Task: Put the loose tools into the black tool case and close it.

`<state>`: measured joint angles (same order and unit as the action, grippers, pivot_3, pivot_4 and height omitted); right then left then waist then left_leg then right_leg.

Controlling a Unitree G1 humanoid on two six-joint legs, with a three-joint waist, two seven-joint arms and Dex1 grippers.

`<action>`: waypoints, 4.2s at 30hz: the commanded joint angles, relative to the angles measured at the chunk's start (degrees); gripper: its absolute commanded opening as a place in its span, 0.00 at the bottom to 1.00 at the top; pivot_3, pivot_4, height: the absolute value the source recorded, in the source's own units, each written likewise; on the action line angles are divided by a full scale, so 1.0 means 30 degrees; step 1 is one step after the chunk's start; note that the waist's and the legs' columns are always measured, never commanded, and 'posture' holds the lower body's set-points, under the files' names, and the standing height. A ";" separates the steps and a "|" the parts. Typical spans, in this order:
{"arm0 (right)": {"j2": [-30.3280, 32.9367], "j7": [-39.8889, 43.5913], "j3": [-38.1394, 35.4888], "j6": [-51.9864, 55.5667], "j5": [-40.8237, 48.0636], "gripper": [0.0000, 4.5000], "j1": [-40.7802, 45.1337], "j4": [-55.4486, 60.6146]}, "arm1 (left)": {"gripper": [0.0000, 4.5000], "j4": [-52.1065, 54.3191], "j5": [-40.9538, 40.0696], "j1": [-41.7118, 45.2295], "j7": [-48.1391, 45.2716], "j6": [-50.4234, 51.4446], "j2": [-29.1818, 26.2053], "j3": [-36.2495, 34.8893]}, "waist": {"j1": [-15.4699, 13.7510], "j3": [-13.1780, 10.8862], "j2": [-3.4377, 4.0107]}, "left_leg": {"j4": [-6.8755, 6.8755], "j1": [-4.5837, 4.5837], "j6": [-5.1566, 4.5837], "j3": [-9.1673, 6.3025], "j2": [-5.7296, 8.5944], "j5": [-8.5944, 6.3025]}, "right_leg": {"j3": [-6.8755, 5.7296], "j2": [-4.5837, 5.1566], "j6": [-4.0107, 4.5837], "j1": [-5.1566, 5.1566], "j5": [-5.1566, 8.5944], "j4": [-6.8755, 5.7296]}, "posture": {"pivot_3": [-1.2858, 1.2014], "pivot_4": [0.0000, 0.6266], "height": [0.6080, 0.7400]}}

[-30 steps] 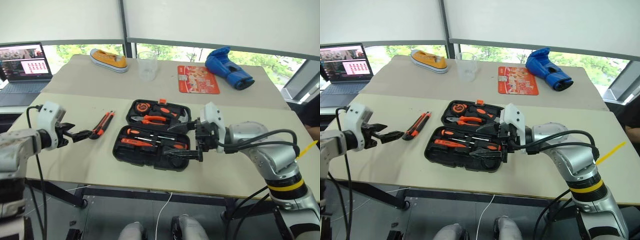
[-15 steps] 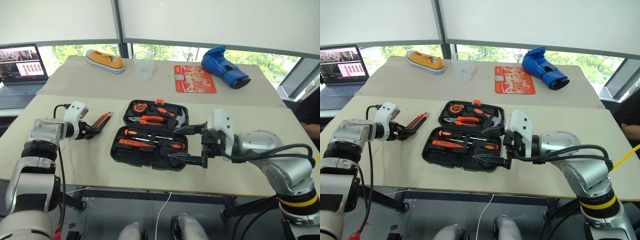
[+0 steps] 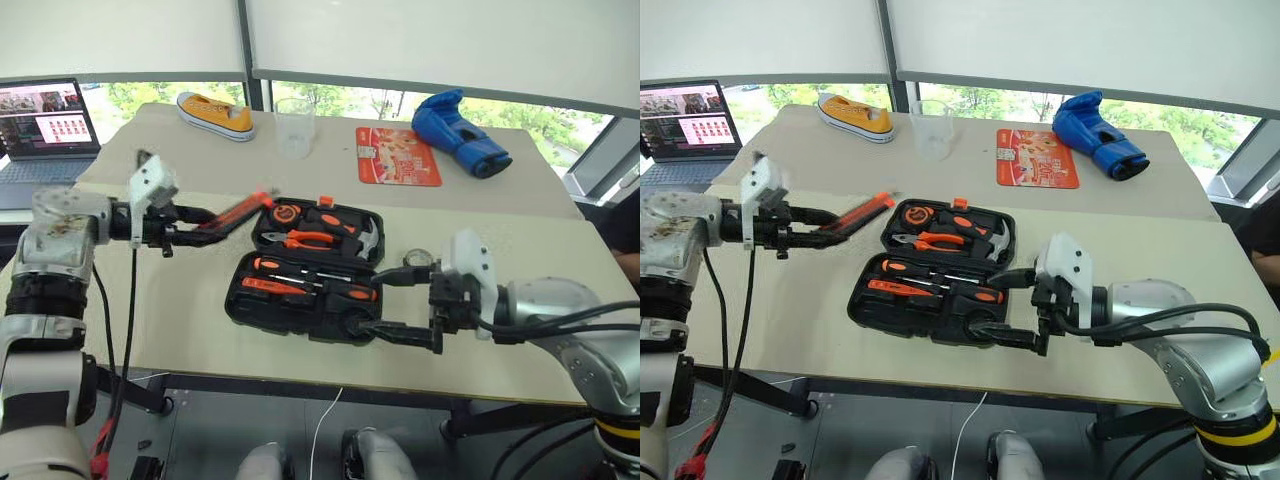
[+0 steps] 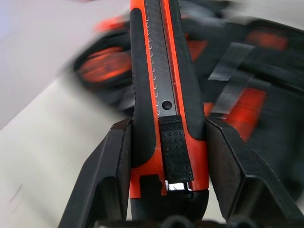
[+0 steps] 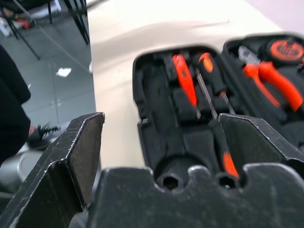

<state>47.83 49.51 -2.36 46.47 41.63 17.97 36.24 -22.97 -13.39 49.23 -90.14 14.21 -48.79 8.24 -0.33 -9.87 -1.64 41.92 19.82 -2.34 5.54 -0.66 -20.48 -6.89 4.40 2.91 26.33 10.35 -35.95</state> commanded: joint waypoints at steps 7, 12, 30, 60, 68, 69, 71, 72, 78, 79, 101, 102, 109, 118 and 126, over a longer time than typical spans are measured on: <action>0.0107 -0.1995 -0.1526 0.0182 0.0544 1.00 -0.1336 0.2197 | 0.40 0.0535 -0.1206 0.0363 -0.0786 -0.4124 -0.0659 0.6679 | -0.0062 -0.0003 -0.0003 | 0.0050 -0.0026 0.0029 -0.0019 -0.0041 0.0021 | 0.0096 0.0000 -0.0011 -0.0001 0.0024 -0.0003 | 0.52 0.24 0.88; 0.0226 -0.2572 -0.1988 0.0368 0.0747 1.00 -0.1824 0.2678 | 0.40 -0.1117 -0.0945 0.0730 -0.0786 -0.5593 0.0084 0.7619 | -0.0126 -0.0003 -0.0004 | 0.0091 -0.0023 0.0008 -0.0020 -0.0040 0.0043 | 0.0194 -0.0018 -0.0129 -0.0001 0.0093 -0.0041 | 0.52 0.24 0.88; 0.0297 -0.3167 -0.1743 0.0333 0.1014 1.00 -0.1947 0.2768 | 0.99 -0.1966 -0.2800 0.2506 -0.0786 -0.4678 0.0026 0.8475 | -0.0127 -0.0002 -0.0007 | 0.0122 0.0058 -0.0145 -0.0035 -0.0021 -0.0033 | 0.0132 -0.0011 -0.0035 0.0004 0.0018 0.0007 | 0.52 0.24 0.88; 0.0322 -0.3261 -0.1674 0.0224 0.0755 1.00 -0.2197 0.2566 | 0.01 -0.4118 0.3482 0.0818 -0.0282 -0.8756 0.3150 0.6987 | -0.0180 0.0055 0.0038 | 0.0286 0.0041 -0.0147 -0.0075 -0.0026 -0.0033 | 0.0097 0.0012 -0.0170 -0.0063 0.0083 -0.0047 | 0.52 0.24 0.88; 0.1325 -0.2998 -0.2673 0.0377 0.0311 1.00 -0.1818 0.0791 | 0.25 -0.0969 -0.2010 0.2089 -0.0786 -0.0462 0.2369 0.3983 | -0.0164 0.0048 0.0023 | 0.0312 0.0098 -0.0168 -0.0071 -0.0027 -0.0033 | 0.0158 0.0011 -0.0197 -0.0022 0.0066 -0.0066 | 0.52 0.24 0.88; 0.1664 -0.2914 -0.2552 0.0435 -0.0026 1.00 -0.1459 -0.0032 | 0.34 -0.0361 -0.3093 0.2317 -0.0728 0.1582 0.2365 0.2899 | -0.0143 0.0048 0.0022 | 0.0316 0.0118 -0.0170 -0.0077 -0.0029 -0.0032 | 0.0155 0.0006 -0.0194 -0.0007 0.0064 -0.0055 | 0.52 0.24 0.88; 0.2167 -0.2714 -0.2004 0.0260 -0.0846 1.00 -0.0778 -0.1562 | 0.49 0.1093 -0.4599 0.2174 -0.0204 0.4309 0.2304 0.1431 | -0.0122 0.0046 0.0021 | 0.0323 0.0134 -0.0179 -0.0075 -0.0028 -0.0035 | 0.0160 0.0004 -0.0133 0.0003 0.0029 -0.0050 | 0.52 0.24 0.88; 0.2314 -0.2597 -0.1724 0.0096 -0.1218 1.00 -0.0521 -0.2108 | 0.55 0.1732 -0.4965 0.1969 0.0093 0.5052 0.2294 0.1012 | -0.0119 0.0047 0.0023 | 0.0320 0.0137 -0.0187 -0.0074 -0.0028 -0.0039 | 0.0159 0.0006 -0.0113 0.0004 0.0017 -0.0034 | 0.52 0.24 0.88; 0.1657 -0.1591 0.2332 -0.1869 -0.5375 1.00 0.3469 -0.8016 | 0.97 0.6088 -0.5816 -0.0704 0.2418 0.7161 0.2595 -0.0287 | 0.0045 0.0054 0.0048 | 0.0279 0.0101 -0.0212 -0.0055 -0.0022 -0.0056 | 0.0236 0.0001 -0.0115 -0.0003 0.0021 -0.0015 | 0.52 0.24 0.88; 0.1536 -0.1370 0.2712 -0.2189 -0.5821 1.00 0.3844 -0.8615 | 0.97 0.6462 -0.5809 -0.0929 0.2579 0.7237 0.2622 -0.0345 | 0.0054 0.0050 0.0049 | 0.0282 0.0105 -0.0211 -0.0053 -0.0023 -0.0056 | 0.0232 -0.0008 -0.0114 -0.0002 0.0020 -0.0014 | 0.52 0.24 0.88; -0.3005 0.1282 0.5878 -1.0051 -1.3018 0.69 1.0340 -2.4158 | 1.00 0.8524 -0.4548 -0.2712 0.3199 0.5601 0.1660 -0.0217 | 0.0281 0.0022 0.0091 | 0.0297 0.0114 -0.0139 -0.0027 -0.0021 -0.0022 | 0.0178 0.0027 -0.0104 -0.0003 0.0016 -0.0036 | 0.52 0.24 0.88; -0.3049 0.1412 0.5854 -1.0142 -1.3095 0.61 1.0348 -2.4233 | 1.00 0.8442 -0.4472 -0.2635 0.3131 0.5512 0.1707 -0.0152 | 0.0283 0.0021 0.0092 | 0.0297 0.0114 -0.0131 -0.0027 -0.0021 -0.0017 | 0.0179 0.0028 -0.0104 -0.0002 0.0016 -0.0037 | 0.52 0.24 0.88; -0.2063 0.3255 0.4775 -0.9135 -1.2072 0.06 0.9241 -2.1518 | 1.00 0.7961 -0.4100 -0.2311 0.2683 0.4861 0.2027 0.0345 | 0.0309 0.0012 0.0108 | 0.0293 0.0112 -0.0113 -0.0033 -0.0026 -0.0007 | 0.0176 0.0028 -0.0099 -0.0002 0.0014 -0.0046 | 0.52 0.24 0.88; -0.0591 0.6195 0.3332 -0.1817 -0.4885 0.01 0.4690 -0.5389 | 1.00 0.7103 -0.3131 -0.2483 0.0915 0.3058 0.1426 0.0871 | 0.0361 -0.0053 0.0221 | 0.0281 0.0107 -0.0107 -0.0051 -0.0069 -0.0010 | 0.0170 0.0015 -0.0093 0.0005 0.0016 -0.0040 | 0.52 0.24 0.88; -0.1799 0.3565 0.7495 -0.2920 -0.8705 0.01 0.4343 -0.4885 | 1.00 0.6817 -0.2546 -0.2404 0.0156 0.2203 0.1206 0.1006 | 0.0180 -0.0054 0.0219 | 0.0325 0.0101 -0.0110 -0.0018 -0.0027 -0.0008 | 0.0208 0.0019 -0.0226 -0.0004 0.0086 -0.0069 | 0.52 0.24 0.88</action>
<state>42.08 61.54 20.24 39.79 18.16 30.71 22.12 -3.11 -21.07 40.94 -89.32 21.53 -44.75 11.80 0.21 -10.04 -0.98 42.90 20.14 -2.67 5.49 -0.73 -20.50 -6.28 4.46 2.24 26.32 10.60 -36.16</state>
